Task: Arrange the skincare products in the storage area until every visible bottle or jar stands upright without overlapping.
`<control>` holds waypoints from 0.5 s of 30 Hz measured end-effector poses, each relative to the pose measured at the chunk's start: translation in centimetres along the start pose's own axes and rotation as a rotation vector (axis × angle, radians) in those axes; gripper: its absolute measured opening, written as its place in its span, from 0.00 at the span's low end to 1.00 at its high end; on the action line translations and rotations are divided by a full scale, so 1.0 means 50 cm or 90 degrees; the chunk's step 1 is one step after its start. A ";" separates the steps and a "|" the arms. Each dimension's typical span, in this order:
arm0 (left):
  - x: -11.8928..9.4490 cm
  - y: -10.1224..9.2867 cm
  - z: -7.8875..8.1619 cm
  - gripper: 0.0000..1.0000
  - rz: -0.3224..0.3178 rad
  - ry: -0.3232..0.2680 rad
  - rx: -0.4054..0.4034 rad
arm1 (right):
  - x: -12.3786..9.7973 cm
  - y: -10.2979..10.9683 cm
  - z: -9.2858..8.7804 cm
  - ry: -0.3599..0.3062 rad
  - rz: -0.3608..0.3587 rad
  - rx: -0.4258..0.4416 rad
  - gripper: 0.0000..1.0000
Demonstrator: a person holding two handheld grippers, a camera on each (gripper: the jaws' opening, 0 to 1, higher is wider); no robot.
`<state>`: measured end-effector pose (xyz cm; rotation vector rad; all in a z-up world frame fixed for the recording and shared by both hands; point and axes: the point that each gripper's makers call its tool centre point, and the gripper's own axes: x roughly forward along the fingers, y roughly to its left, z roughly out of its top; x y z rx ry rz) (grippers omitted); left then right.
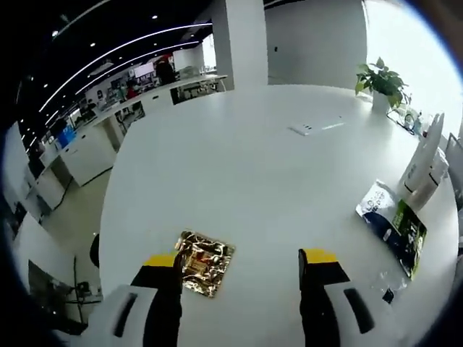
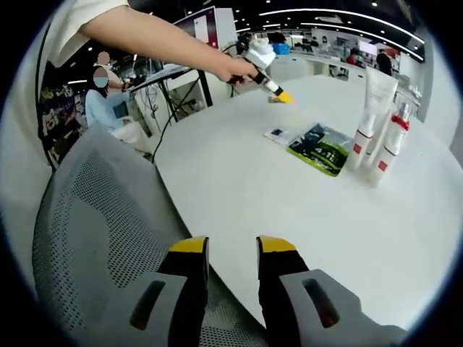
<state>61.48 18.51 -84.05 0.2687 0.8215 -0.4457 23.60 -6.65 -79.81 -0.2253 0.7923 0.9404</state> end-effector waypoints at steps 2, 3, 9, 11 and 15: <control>0.005 0.022 -0.007 0.74 -0.017 0.021 0.030 | 0.001 -0.002 -0.002 0.002 0.001 0.008 0.24; 0.008 0.026 -0.007 0.73 -0.027 0.023 0.039 | 0.002 -0.002 -0.003 0.005 0.002 0.013 0.24; 0.030 0.037 -0.019 0.69 -0.082 0.066 0.055 | 0.007 0.001 -0.011 0.019 0.012 0.026 0.24; 0.036 0.041 -0.025 0.68 -0.084 0.085 0.084 | 0.008 0.000 -0.013 0.022 0.013 0.028 0.24; 0.040 0.028 -0.023 0.62 -0.106 0.088 0.073 | 0.009 0.002 -0.017 0.027 0.017 0.032 0.24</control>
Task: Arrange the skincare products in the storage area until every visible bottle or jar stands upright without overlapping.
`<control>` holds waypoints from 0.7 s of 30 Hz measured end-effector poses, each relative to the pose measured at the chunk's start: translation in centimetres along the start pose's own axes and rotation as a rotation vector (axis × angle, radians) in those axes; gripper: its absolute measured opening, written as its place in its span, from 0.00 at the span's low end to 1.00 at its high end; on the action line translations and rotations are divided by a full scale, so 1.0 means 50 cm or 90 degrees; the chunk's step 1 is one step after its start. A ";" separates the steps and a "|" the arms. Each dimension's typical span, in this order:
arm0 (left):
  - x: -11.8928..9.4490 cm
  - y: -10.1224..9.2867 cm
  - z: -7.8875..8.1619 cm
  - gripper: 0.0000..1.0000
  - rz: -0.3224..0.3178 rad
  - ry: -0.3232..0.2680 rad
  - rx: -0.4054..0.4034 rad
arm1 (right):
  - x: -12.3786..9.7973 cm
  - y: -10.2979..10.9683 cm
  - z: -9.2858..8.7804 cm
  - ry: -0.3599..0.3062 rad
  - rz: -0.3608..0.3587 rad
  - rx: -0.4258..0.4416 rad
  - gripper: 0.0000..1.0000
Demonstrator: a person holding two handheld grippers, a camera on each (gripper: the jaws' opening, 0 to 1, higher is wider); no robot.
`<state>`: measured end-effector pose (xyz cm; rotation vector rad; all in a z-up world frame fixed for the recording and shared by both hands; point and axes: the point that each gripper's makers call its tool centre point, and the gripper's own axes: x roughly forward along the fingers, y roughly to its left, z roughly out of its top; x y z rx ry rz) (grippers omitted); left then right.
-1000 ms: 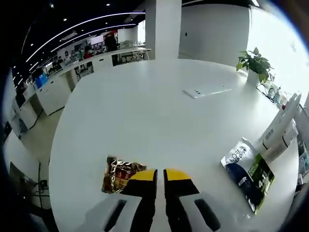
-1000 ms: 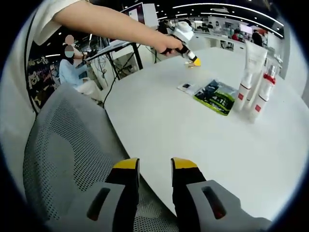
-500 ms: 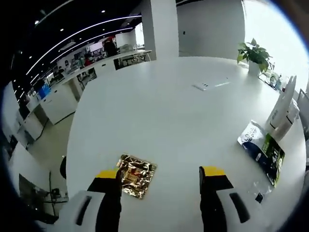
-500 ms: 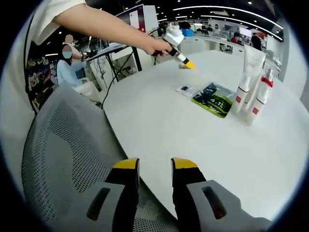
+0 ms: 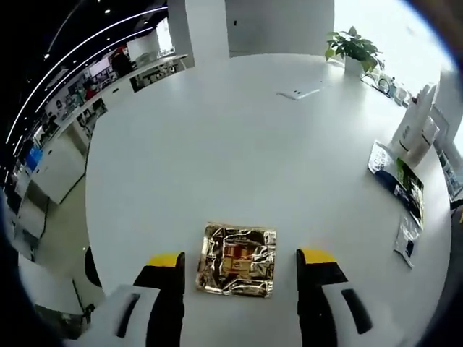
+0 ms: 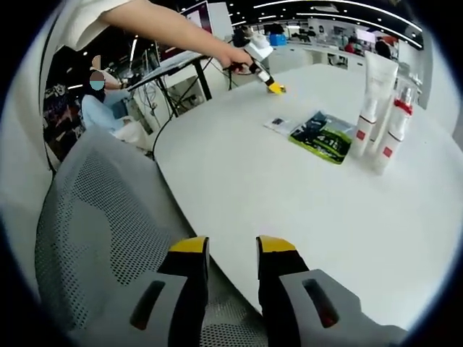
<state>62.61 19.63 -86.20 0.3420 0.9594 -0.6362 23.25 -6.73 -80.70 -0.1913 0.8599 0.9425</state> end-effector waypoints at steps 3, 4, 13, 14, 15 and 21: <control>-0.003 -0.010 0.001 0.58 -0.021 0.001 0.000 | 0.001 0.003 -0.002 0.003 0.003 -0.001 0.24; -0.003 -0.011 0.001 0.58 -0.021 0.001 0.001 | 0.001 0.003 -0.002 0.004 0.004 -0.001 0.24; 0.001 -0.021 -0.001 0.40 -0.028 0.006 -0.003 | 0.000 0.001 -0.002 0.002 -0.001 -0.002 0.24; 0.001 -0.022 -0.002 0.40 -0.027 0.009 -0.004 | 0.000 0.001 -0.001 0.001 -0.002 -0.003 0.24; 0.000 -0.024 -0.003 0.40 -0.026 0.012 -0.005 | -0.001 0.000 0.000 0.000 -0.003 -0.004 0.24; -0.014 -0.037 -0.011 0.40 -0.016 0.021 0.014 | -0.002 0.000 0.004 -0.007 -0.005 -0.008 0.24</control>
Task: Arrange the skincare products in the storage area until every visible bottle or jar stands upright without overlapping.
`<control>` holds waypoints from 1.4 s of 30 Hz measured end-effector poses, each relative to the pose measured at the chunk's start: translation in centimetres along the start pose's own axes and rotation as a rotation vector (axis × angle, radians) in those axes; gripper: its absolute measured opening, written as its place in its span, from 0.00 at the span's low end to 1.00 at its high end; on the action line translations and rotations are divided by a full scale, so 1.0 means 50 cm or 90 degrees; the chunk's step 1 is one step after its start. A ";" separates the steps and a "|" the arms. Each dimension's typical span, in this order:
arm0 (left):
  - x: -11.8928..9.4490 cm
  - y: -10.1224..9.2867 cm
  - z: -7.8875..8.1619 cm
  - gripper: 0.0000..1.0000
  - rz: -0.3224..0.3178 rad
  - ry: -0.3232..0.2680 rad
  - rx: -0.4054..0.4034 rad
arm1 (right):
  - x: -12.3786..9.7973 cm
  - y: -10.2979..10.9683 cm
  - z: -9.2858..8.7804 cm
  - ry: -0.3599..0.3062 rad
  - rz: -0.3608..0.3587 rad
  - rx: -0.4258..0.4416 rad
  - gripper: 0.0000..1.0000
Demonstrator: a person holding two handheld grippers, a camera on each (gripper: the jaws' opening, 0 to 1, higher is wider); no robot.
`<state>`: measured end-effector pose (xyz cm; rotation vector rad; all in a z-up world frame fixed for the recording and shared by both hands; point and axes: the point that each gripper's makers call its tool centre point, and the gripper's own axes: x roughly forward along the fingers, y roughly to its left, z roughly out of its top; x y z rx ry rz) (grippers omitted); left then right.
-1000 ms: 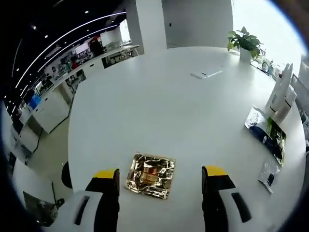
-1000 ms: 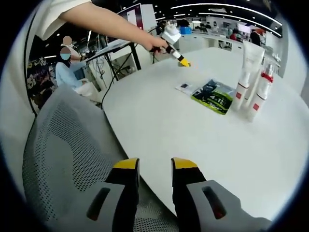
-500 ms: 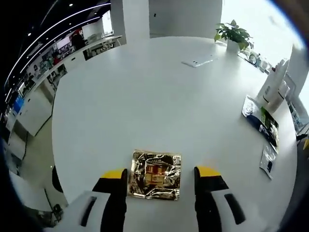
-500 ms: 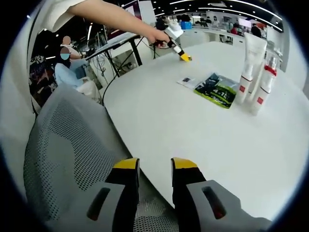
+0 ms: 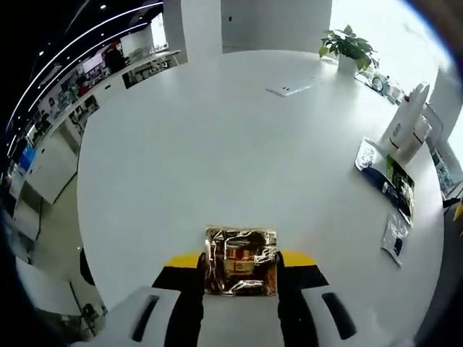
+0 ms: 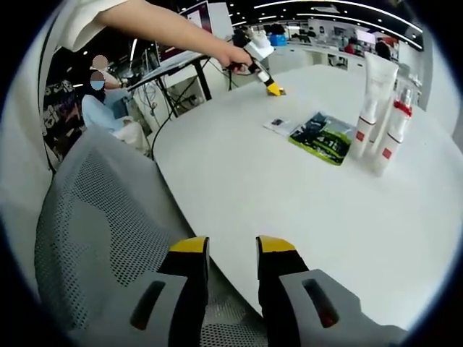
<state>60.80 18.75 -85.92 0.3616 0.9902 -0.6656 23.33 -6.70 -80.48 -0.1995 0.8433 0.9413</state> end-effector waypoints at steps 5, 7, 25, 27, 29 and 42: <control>-0.037 -0.032 0.010 0.40 0.002 -0.040 -0.025 | -0.002 0.000 0.006 -0.010 0.000 -0.002 0.24; -0.051 -0.049 0.017 0.40 0.004 -0.058 -0.030 | -0.004 0.002 0.010 -0.016 0.000 -0.005 0.24; -0.225 -0.417 0.019 0.39 -0.023 -0.262 -0.210 | -0.029 0.009 0.056 -0.099 -0.003 -0.023 0.26; -0.230 -0.457 0.007 0.39 -0.026 -0.262 -0.211 | -0.034 0.008 0.062 -0.112 -0.004 -0.018 0.26; -0.235 -0.502 0.000 0.39 -0.034 -0.275 -0.228 | -0.038 0.006 0.067 -0.123 -0.004 -0.009 0.26; -0.301 -0.688 -0.086 0.39 -0.043 -0.316 -0.242 | -0.079 -0.001 0.123 -0.211 0.007 0.068 0.29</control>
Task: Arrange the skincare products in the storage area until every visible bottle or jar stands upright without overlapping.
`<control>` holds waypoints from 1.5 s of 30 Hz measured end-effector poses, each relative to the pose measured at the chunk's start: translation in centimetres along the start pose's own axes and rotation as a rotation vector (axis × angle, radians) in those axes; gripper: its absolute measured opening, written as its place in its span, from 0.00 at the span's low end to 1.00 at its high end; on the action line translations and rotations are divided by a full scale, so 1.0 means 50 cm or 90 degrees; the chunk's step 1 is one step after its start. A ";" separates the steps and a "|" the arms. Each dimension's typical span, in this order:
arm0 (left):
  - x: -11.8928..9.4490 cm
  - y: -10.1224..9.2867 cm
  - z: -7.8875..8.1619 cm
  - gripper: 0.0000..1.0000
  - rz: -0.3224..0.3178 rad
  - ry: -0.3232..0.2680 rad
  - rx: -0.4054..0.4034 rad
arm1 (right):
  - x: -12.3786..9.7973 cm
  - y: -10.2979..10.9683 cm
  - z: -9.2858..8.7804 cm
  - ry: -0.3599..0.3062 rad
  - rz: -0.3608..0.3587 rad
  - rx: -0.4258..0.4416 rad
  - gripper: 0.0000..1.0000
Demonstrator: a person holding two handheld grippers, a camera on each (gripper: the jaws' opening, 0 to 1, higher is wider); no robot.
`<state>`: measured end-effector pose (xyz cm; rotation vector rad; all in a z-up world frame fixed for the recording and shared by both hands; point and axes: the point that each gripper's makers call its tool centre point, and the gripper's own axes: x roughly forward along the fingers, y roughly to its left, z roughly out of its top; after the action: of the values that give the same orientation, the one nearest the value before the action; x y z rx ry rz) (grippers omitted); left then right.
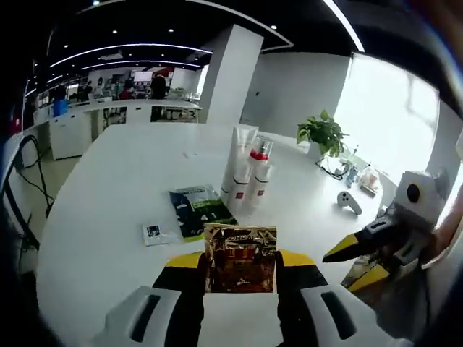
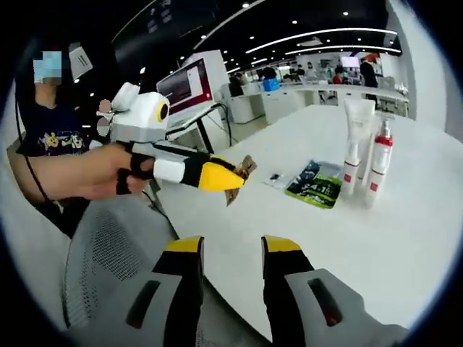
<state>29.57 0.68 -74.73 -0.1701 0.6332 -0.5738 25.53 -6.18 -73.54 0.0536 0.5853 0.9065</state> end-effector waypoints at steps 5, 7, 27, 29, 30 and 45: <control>-0.029 -0.030 -0.015 0.39 -0.013 -0.010 0.029 | 0.004 0.010 0.055 -0.062 0.018 0.114 0.32; -0.039 -0.035 -0.018 0.39 -0.014 -0.016 0.034 | 0.013 0.018 0.061 -0.075 0.033 0.175 0.33; -0.062 -0.057 -0.059 0.39 -0.014 0.010 0.168 | 0.056 0.065 0.033 -0.075 0.099 0.322 0.36; -0.059 -0.062 -0.060 0.39 -0.018 0.010 0.173 | 0.055 0.062 0.033 -0.078 0.099 0.334 0.35; -0.058 -0.065 -0.062 0.39 -0.021 0.011 0.176 | 0.056 0.060 0.031 -0.076 0.095 0.334 0.35; -0.056 -0.050 -0.047 0.40 0.010 -0.009 0.173 | 0.063 0.081 0.019 -0.045 0.116 0.323 0.35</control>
<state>25.19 0.18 -74.38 0.0853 0.5364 -0.6373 24.56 -1.07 -73.03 0.6016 0.7407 0.9091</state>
